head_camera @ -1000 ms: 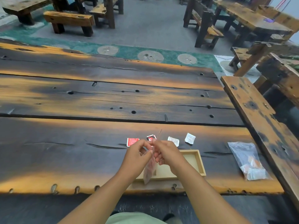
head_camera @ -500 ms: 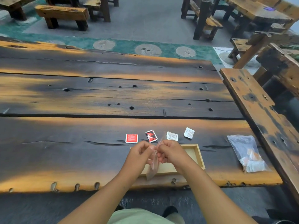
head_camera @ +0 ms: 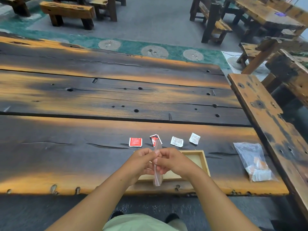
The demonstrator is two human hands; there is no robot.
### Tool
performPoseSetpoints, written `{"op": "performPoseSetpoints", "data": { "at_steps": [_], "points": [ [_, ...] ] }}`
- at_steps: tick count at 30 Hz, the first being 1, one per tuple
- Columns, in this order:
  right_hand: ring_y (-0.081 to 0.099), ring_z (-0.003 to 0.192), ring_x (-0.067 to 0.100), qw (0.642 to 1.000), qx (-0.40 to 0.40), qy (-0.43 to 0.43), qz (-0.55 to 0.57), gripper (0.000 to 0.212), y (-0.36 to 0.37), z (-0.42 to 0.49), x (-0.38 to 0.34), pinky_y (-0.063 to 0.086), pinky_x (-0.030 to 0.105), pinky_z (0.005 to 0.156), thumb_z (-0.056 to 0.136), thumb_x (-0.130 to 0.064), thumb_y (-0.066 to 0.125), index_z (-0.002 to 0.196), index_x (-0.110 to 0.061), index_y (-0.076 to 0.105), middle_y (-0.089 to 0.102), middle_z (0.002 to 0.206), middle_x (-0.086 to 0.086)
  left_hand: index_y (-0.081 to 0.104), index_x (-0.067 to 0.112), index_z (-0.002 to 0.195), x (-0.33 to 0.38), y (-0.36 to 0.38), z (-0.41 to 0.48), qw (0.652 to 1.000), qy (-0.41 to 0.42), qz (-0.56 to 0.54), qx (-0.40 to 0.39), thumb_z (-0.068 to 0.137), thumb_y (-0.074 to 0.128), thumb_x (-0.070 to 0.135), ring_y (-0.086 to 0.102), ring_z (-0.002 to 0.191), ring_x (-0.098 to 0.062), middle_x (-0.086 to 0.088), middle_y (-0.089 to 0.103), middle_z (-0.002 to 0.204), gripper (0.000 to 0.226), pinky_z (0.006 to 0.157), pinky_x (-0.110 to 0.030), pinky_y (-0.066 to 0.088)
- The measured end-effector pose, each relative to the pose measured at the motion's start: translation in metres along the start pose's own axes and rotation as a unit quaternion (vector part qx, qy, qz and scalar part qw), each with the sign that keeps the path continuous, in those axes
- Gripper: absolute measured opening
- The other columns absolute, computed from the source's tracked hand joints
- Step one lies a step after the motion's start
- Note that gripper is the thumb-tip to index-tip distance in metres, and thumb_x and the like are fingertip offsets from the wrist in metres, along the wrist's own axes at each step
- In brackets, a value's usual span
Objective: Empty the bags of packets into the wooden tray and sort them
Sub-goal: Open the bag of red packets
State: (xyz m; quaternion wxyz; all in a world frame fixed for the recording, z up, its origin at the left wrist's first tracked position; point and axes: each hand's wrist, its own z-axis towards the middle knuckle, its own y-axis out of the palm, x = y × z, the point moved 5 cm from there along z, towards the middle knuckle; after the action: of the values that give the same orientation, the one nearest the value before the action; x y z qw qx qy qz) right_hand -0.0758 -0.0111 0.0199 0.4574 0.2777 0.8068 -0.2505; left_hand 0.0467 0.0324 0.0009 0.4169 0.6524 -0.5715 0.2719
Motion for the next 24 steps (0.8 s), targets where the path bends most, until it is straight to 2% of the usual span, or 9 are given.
{"op": "performPoseSetpoints", "data": {
  "at_steps": [2, 5, 8, 11, 13, 15, 19, 21, 24],
  "points": [
    [0.062, 0.058, 0.013, 1.0, -0.006, 0.004, 0.02, 0.021, 0.0, -0.001, 0.001, 0.054, 0.029, 0.067, 0.096, -0.007, 0.061, 0.102, 0.012, 0.061, 0.067, 0.069, 0.004, 0.061, 0.012, 0.086, -0.002, -0.002, -0.001, 1.0, 0.009, -0.003, -0.003, 0.094, 0.064, 0.036, 0.068, 0.073, -0.025, -0.014, 0.069, 0.077, 0.026, 0.075, -0.039, 0.055],
    [0.063, 0.061, 0.017, 0.999, -0.021, 0.004, 0.05, 0.012, 0.002, -0.003, 0.004, 0.054, 0.035, 0.072, 0.097, -0.009, 0.059, 0.088, -0.002, 0.061, 0.067, 0.071, 0.005, 0.063, 0.013, 0.084, -0.003, -0.006, -0.001, 1.0, 0.018, -0.005, -0.001, 0.094, 0.064, 0.035, 0.069, 0.073, -0.024, -0.012, 0.07, 0.078, 0.024, 0.072, -0.037, 0.055],
    [0.062, 0.062, 0.019, 0.997, -0.007, 0.015, 0.079, 0.02, 0.003, -0.004, 0.004, 0.054, 0.036, 0.072, 0.099, -0.007, 0.054, 0.081, -0.011, 0.059, 0.066, 0.072, 0.007, 0.063, 0.011, 0.083, -0.004, -0.01, 0.0, 1.0, 0.021, 0.01, 0.017, 0.097, 0.06, 0.024, 0.066, 0.067, -0.021, -0.011, 0.067, 0.076, 0.019, 0.067, -0.035, 0.053],
    [0.059, 0.058, 0.018, 0.996, 0.009, 0.017, 0.084, 0.019, 0.005, -0.004, 0.004, 0.052, 0.031, 0.064, 0.097, -0.004, 0.049, 0.082, -0.008, 0.059, 0.064, 0.074, 0.015, 0.062, 0.008, 0.088, -0.004, -0.006, 0.0, 0.999, 0.018, 0.045, -0.009, 0.1, 0.052, 0.02, 0.059, 0.059, -0.021, -0.015, 0.062, 0.075, 0.02, 0.06, -0.031, 0.051],
    [0.055, 0.058, 0.02, 0.995, 0.01, 0.014, 0.094, 0.014, 0.009, -0.003, 0.004, 0.047, 0.029, 0.058, 0.09, -0.01, 0.047, 0.087, -0.004, 0.06, 0.062, 0.08, 0.023, 0.061, 0.007, 0.087, -0.004, -0.003, -0.002, 0.999, 0.029, 0.031, -0.03, 0.099, 0.049, 0.02, 0.052, 0.054, -0.018, -0.02, 0.056, 0.077, 0.021, 0.055, -0.027, 0.048],
    [0.055, 0.057, 0.021, 0.992, 0.018, 0.017, 0.124, 0.02, 0.013, -0.001, 0.007, 0.043, 0.027, 0.053, 0.09, -0.011, 0.044, 0.093, 0.0, 0.061, 0.064, 0.079, 0.025, 0.061, 0.006, 0.086, -0.005, 0.0, -0.004, 0.998, 0.049, -0.006, -0.042, 0.1, 0.049, 0.019, 0.048, 0.055, -0.02, -0.021, 0.052, 0.078, 0.023, 0.057, -0.028, 0.049],
    [0.061, 0.058, 0.025, 0.974, 0.044, -0.006, 0.221, 0.023, 0.019, 0.0, 0.007, 0.039, 0.031, 0.052, 0.096, -0.004, 0.038, 0.092, -0.003, 0.06, 0.064, 0.078, 0.022, 0.062, 0.004, 0.086, -0.006, 0.006, -0.003, 0.989, 0.066, -0.115, -0.062, 0.102, 0.047, 0.016, 0.043, 0.069, -0.034, -0.014, 0.051, 0.063, 0.025, 0.076, -0.043, 0.055],
    [0.061, 0.057, 0.024, 0.968, 0.053, -0.018, 0.246, 0.019, 0.02, 0.001, 0.007, 0.037, 0.029, 0.05, 0.094, -0.006, 0.04, 0.089, -0.003, 0.059, 0.065, 0.078, 0.021, 0.064, 0.004, 0.087, -0.005, 0.006, -0.004, 0.985, 0.068, -0.15, -0.059, 0.101, 0.046, 0.012, 0.043, 0.063, -0.029, -0.011, 0.047, 0.059, 0.025, 0.072, -0.042, 0.056],
    [0.056, 0.059, 0.028, 0.97, 0.062, -0.025, 0.233, 0.017, 0.021, 0.001, 0.005, 0.037, 0.026, 0.047, 0.084, -0.013, 0.047, 0.089, -0.001, 0.059, 0.061, 0.078, 0.026, 0.062, 0.003, 0.085, -0.003, 0.004, -0.005, 0.986, 0.078, -0.138, -0.041, 0.093, 0.051, 0.016, 0.043, 0.059, -0.025, -0.011, 0.044, 0.063, 0.019, 0.066, -0.038, 0.056]
  ]
}}
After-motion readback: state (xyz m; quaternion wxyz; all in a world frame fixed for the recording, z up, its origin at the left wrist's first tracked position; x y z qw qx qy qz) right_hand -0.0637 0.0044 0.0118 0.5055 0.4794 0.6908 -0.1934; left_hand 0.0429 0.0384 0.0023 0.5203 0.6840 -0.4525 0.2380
